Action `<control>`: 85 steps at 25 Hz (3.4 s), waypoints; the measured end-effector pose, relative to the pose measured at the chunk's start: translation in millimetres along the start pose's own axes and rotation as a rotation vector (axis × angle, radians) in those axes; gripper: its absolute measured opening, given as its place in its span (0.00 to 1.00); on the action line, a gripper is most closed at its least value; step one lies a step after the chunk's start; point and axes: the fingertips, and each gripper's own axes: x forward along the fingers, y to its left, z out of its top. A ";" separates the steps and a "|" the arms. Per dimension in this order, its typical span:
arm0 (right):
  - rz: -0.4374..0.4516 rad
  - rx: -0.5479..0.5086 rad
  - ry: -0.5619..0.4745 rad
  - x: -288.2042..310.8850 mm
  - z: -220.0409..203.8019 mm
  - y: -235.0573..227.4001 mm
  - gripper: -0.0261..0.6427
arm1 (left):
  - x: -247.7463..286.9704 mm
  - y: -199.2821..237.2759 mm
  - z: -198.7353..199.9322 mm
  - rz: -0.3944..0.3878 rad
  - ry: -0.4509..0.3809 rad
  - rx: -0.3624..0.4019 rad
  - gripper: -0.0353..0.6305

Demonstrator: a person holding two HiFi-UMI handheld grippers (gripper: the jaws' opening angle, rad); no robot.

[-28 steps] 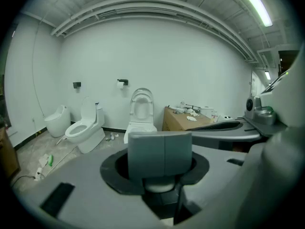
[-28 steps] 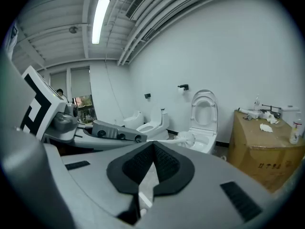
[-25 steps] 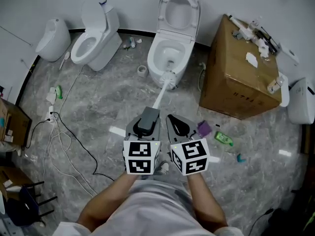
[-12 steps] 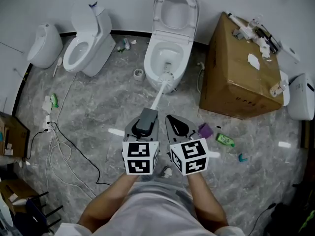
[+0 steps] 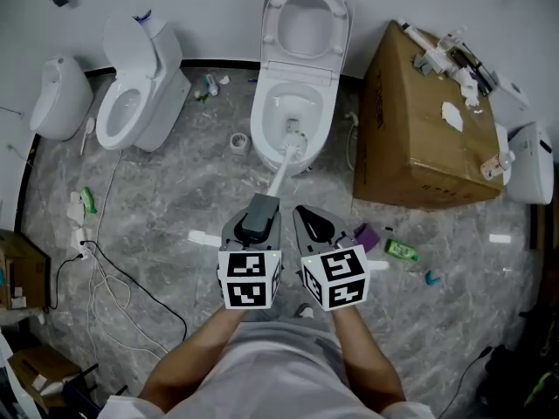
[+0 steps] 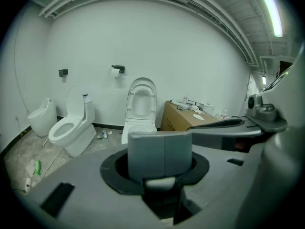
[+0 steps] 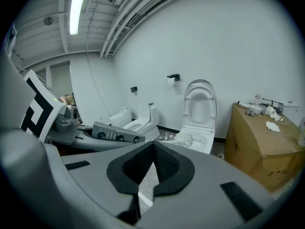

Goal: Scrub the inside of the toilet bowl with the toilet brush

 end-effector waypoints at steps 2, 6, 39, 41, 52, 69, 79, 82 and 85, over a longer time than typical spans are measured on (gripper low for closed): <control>-0.013 0.009 0.004 14.1 5.7 -0.9 0.04 | 9.3 12.1 5.7 -0.013 0.007 0.003 0.29; -0.039 0.023 0.012 37.9 16.4 -3.6 0.04 | 28.0 33.1 15.3 -0.035 0.022 0.007 0.29; -0.009 0.074 0.145 210.2 29.3 -213.1 0.04 | 274.6 50.4 36.5 -0.010 0.270 -0.004 0.29; -0.001 0.079 0.158 225.8 26.9 -232.4 0.04 | 296.1 48.3 36.4 -0.003 0.290 -0.017 0.29; 0.038 0.125 0.196 295.5 -0.4 -298.4 0.04 | 382.9 55.1 13.9 -0.001 0.394 -0.026 0.29; -0.002 0.174 0.234 359.9 -66.3 -323.0 0.04 | 458.6 68.6 -47.6 -0.105 0.433 -0.037 0.29; -0.019 0.204 0.247 377.6 -85.5 -329.4 0.04 | 499.6 76.6 -59.6 -0.143 0.410 -0.068 0.29; -0.022 0.207 0.251 385.9 -89.4 -331.4 0.04 | 511.3 80.0 -57.4 -0.142 0.397 -0.074 0.29; -0.026 0.207 0.249 393.7 -89.4 -332.1 0.04 | 521.4 85.7 -53.9 -0.142 0.383 -0.071 0.29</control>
